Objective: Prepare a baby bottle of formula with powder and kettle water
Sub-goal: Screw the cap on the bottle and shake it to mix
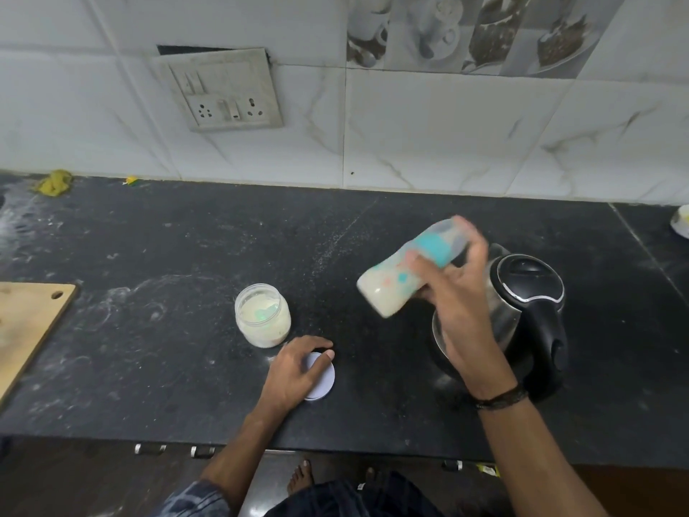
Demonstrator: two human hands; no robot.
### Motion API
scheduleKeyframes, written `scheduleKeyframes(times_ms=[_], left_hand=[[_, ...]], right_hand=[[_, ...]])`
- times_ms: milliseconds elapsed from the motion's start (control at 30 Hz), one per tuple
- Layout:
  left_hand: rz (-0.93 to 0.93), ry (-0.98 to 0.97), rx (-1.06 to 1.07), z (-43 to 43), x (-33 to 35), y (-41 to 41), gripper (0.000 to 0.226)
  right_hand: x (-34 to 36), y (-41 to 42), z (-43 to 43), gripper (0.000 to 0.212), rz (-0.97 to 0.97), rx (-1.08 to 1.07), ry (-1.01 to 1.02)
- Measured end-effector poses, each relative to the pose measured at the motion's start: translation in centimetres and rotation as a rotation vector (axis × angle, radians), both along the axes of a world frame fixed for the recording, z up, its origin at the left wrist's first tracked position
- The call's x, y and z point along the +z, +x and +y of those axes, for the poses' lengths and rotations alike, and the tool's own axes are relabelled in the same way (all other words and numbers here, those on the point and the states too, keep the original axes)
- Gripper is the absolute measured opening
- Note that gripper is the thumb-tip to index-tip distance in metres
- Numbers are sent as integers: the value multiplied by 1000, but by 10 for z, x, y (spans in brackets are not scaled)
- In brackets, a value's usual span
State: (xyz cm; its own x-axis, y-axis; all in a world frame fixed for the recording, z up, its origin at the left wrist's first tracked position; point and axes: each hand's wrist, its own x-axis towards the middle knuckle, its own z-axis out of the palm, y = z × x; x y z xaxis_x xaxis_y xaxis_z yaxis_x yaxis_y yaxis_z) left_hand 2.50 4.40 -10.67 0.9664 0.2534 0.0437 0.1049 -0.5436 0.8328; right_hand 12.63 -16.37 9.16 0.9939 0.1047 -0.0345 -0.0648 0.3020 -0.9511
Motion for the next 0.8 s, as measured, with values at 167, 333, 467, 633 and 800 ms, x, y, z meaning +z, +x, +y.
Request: scheduleKeyframes(times_ms=[167,333,467,633,800], left_hand=[[3,5,1,-1,2,0,32],[-6,1,-4,-1,1,0,31],[-4,9,2,0,-1,0,30],[-2,2,0,0,-1,0,23],[-3,18,-9,1,-3,1,21]], right_hand=[[5,5,2,70,-36,-155,50],[11,1,-2,72,-95,-69,13],[9,3,3,64,-71,-185,62],[14,1,-1,71,-99,-75,48],[12,2,3,70,-98,-92,-7]])
